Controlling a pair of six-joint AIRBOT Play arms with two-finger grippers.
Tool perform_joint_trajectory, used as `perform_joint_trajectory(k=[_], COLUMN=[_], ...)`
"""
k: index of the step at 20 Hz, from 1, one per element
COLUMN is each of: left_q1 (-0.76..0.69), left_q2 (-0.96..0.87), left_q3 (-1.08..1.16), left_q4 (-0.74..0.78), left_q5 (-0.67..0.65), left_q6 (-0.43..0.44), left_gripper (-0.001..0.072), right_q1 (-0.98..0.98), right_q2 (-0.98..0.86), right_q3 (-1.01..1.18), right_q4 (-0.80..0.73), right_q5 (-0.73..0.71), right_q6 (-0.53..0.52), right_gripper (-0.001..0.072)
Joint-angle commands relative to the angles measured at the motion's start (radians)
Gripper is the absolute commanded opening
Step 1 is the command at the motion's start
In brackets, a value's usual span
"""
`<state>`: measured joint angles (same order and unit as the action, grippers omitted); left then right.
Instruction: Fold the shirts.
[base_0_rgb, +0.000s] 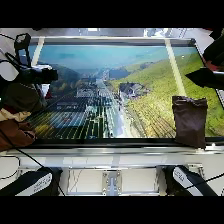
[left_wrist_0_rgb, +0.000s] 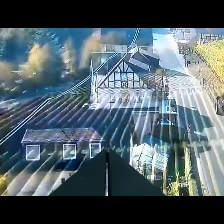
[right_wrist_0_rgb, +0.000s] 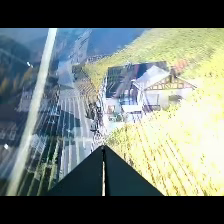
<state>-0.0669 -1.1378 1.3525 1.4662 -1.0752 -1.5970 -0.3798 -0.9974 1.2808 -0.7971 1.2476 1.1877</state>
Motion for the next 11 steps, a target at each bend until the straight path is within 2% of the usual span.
perform_joint_trajectory(k=[1,11], left_q1=[0.000,0.000], left_q2=[0.000,0.000], left_q3=[0.000,0.000], left_q4=[-0.008,-0.008], left_q5=[-0.011,-0.011], left_q6=[0.000,0.000], left_gripper=[0.0010,0.0011], right_q1=[0.134,0.130], right_q2=[0.001,0.000], right_q3=[0.005,0.005], right_q4=[-0.096,-0.098], right_q5=[-0.051,-0.040], right_q6=[-0.030,-0.030], right_gripper=[0.0011,0.0011])
